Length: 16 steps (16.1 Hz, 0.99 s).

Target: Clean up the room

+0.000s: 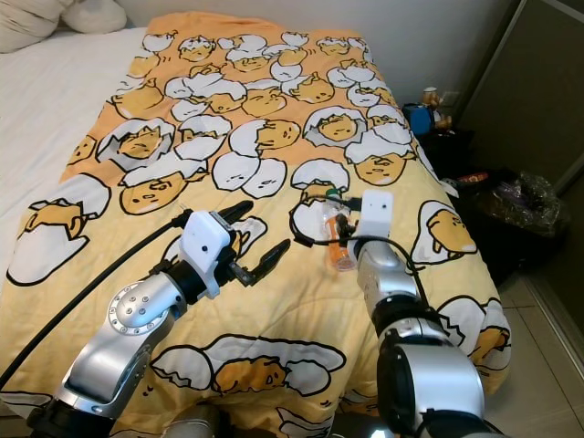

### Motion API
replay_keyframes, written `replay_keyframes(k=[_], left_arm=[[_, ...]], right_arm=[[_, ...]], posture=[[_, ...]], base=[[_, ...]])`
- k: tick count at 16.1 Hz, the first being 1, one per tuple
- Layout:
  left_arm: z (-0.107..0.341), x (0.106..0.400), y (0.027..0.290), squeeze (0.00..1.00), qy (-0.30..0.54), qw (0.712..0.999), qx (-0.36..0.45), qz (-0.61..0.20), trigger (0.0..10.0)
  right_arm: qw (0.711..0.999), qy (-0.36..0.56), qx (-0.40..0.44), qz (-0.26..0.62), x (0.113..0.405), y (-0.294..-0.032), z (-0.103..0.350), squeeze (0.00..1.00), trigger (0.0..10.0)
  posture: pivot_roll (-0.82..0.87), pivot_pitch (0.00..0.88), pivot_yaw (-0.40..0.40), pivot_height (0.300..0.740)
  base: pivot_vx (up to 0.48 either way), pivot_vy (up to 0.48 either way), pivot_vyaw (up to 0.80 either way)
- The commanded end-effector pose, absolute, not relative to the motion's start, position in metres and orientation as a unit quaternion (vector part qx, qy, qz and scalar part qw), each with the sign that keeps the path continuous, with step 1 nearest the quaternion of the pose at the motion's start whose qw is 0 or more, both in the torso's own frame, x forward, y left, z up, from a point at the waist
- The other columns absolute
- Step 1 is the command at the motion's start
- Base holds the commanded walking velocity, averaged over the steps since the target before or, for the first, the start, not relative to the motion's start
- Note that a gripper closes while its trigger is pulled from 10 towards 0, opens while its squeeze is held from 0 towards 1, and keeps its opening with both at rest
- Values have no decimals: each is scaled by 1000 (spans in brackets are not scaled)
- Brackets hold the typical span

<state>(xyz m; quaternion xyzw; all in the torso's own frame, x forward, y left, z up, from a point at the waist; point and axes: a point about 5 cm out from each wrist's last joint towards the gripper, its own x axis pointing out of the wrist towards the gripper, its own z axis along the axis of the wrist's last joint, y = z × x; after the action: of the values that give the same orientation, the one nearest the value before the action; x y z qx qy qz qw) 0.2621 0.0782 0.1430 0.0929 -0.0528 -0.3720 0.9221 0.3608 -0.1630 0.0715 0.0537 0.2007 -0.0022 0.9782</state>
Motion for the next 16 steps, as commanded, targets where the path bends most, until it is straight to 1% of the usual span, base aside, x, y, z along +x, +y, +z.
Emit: replay_keyframes(k=[1, 6, 7, 8, 10, 14, 15, 16], left_arm=[[144, 259, 77, 0, -51, 918, 99, -380, 10000], [142, 257, 79, 0, -40, 920, 103, -377, 10000], [142, 256, 78, 0, -39, 919, 102, -378, 10000], [141, 254, 77, 0, -36, 919, 102, -380, 10000], [141, 252, 77, 0, -31, 917, 104, -384, 10000], [141, 248, 82, 0, -22, 917, 111, -383, 10000], [141, 247, 85, 0, -18, 918, 115, -379, 10000], [141, 247, 87, 0, -15, 919, 118, -376, 10000]], right_arm=[[977, 209, 42, -1, 363, -166, 74, 1000, 10000], [971, 230, 67, -9, 367, -169, 78, 1000, 10000], [967, 243, 74, -10, 366, -169, 75, 1000, 10000], [959, 266, 98, -7, 363, -166, 70, 1000, 10000], [955, 283, 90, 1, 361, -161, 67, 1000, 10000], [946, 317, 73, -18, 353, -166, 55, 1000, 10000], [942, 326, 78, -17, 350, -164, 51, 0, 10000], [939, 335, 79, -11, 348, -161, 47, 0, 10000]], posture=[[251, 0, -29, 740], [258, 0, -34, 740], [261, 0, -32, 740], [261, 0, -29, 740], [269, 0, -24, 740], [298, 0, -22, 740], [304, 0, -19, 740], [305, 0, -16, 740]], base=[[0, 0, 0], [0, 0, 0], [0, 0, 0], [0, 0, 0], [0, 0, 0], [0, 0, 0], [0, 0, 0], [0, 0, 0]])
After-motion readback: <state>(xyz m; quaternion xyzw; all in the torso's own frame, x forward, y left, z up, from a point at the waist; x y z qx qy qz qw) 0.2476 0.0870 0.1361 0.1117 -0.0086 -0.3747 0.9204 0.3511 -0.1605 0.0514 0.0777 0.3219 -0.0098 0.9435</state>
